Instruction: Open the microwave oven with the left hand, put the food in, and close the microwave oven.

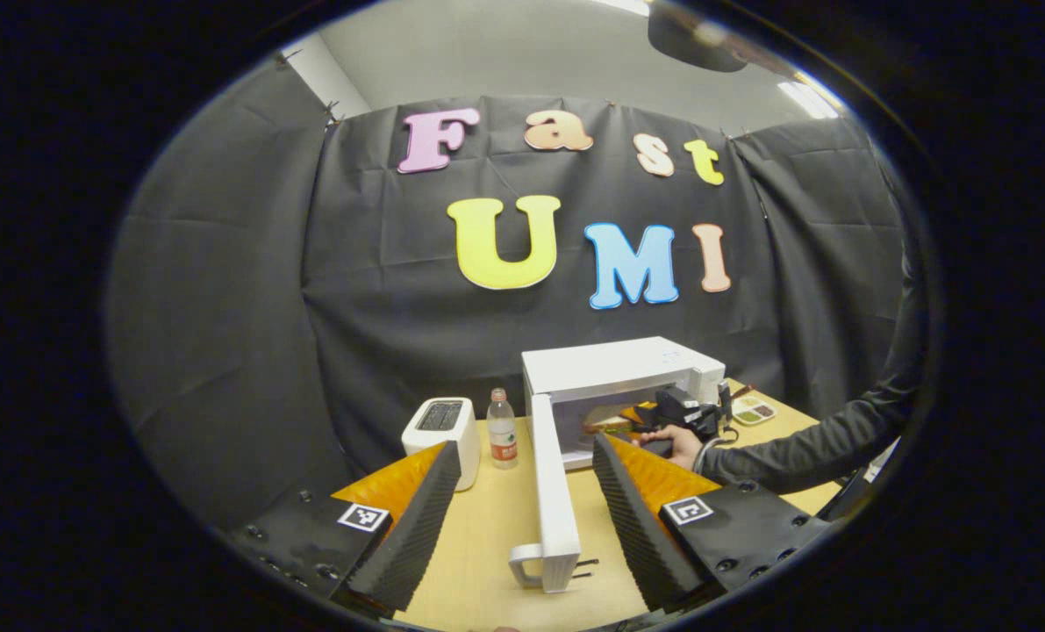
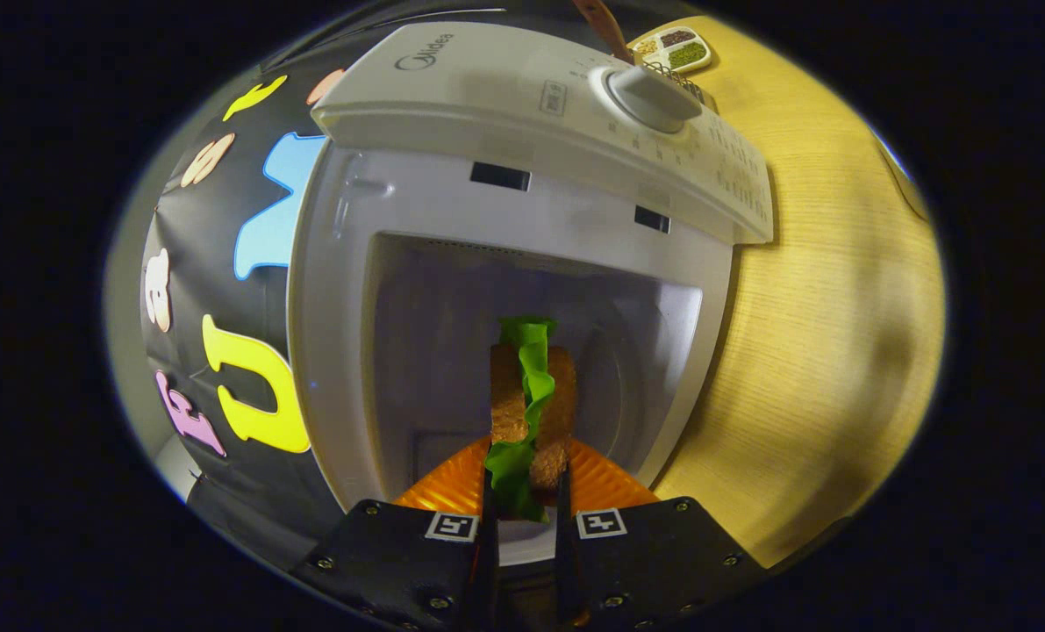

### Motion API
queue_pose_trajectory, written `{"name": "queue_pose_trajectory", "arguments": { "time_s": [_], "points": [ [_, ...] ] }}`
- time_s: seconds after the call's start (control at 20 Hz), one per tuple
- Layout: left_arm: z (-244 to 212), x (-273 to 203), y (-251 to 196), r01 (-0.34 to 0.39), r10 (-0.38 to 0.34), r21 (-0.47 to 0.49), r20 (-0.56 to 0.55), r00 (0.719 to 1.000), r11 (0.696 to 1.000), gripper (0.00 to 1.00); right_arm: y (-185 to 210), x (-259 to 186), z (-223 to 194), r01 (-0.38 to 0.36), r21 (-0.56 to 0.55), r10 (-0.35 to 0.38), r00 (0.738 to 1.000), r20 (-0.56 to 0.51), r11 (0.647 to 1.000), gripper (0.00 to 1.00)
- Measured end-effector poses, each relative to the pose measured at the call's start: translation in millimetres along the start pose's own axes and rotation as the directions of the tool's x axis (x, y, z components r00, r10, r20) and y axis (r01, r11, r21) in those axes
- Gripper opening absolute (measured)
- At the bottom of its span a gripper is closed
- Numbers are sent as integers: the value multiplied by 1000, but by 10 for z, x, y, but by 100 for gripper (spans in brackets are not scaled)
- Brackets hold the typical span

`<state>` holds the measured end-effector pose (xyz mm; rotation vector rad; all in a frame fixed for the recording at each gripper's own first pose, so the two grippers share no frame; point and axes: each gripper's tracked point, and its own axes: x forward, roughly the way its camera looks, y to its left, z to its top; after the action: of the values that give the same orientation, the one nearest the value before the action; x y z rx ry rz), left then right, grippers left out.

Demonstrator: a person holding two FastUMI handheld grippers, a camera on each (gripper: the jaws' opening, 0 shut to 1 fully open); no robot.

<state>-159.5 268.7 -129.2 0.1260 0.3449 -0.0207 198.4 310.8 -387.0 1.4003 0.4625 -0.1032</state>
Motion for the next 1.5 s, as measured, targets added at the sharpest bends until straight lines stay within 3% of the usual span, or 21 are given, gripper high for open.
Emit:
{"name": "queue_pose_trajectory", "arguments": {
  "time_s": [0.1, 0.5, 0.55, 0.6, 0.65, 0.7, 0.75, 0.8, 0.9, 1.05, 1.25, 1.45, 1.5],
  "points": [
    [-54, -14, 62, -18, 18, 4, -22, 1000, 1000, 95, -67, 170, -32, 18, 51, -21, 999, 45, 999, 27],
    [-128, -7, 170, -48, 47, -16, -43, 998, 999, 100, -105, 561, -95, 89, 81, -96, 991, 93, 993, 28],
    [-118, 25, 167, -45, 45, -17, -37, 998, 999, 100, -151, 534, -121, 124, 71, -130, 989, 75, 990, 39],
    [-108, 60, 155, -41, 41, -18, -34, 999, 999, 100, -196, 493, -123, 156, 65, -160, 985, 61, 986, 44],
    [-119, 78, 144, -38, 37, -18, -28, 999, 999, 100, -191, 411, -109, 168, 53, -171, 983, 61, 984, 57],
    [-103, 114, 124, -31, 31, -20, -22, 999, 999, 100, -180, 343, -65, 171, 8, -172, 982, 75, 985, 62],
    [-96, 137, 99, -23, 22, -23, -19, 1000, 999, 100, -188, 293, -33, 182, -50, -178, 981, 74, 982, 82],
    [-81, 161, 75, -15, 15, -23, -13, 1000, 1000, 100, -183, 229, -38, 181, -104, -176, 983, 58, 978, 95],
    [-82, 226, 32, -2, 2, -24, -6, 1000, 1000, 100, -151, 123, -30, 170, -186, -165, 985, 44, 968, 96],
    [-24, 284, -29, 7, -6, -30, 15, 1000, 1000, 100, -78, -49, -20, 132, -335, -136, 991, 9, 933, 97],
    [43, 359, -122, 21, -19, -30, 46, 999, 999, 100, 120, -446, 93, 57, -527, -78, 997, -18, 848, 96],
    [52, 428, -205, 27, -25, -44, 62, 998, 999, 100, 474, -891, 271, -28, -714, 20, 1000, -20, 699, 96],
    [63, 451, -226, 28, -25, -50, 64, 998, 998, 95, 579, -997, 338, -39, -746, 43, 999, -14, 665, 96]
  ]
}}
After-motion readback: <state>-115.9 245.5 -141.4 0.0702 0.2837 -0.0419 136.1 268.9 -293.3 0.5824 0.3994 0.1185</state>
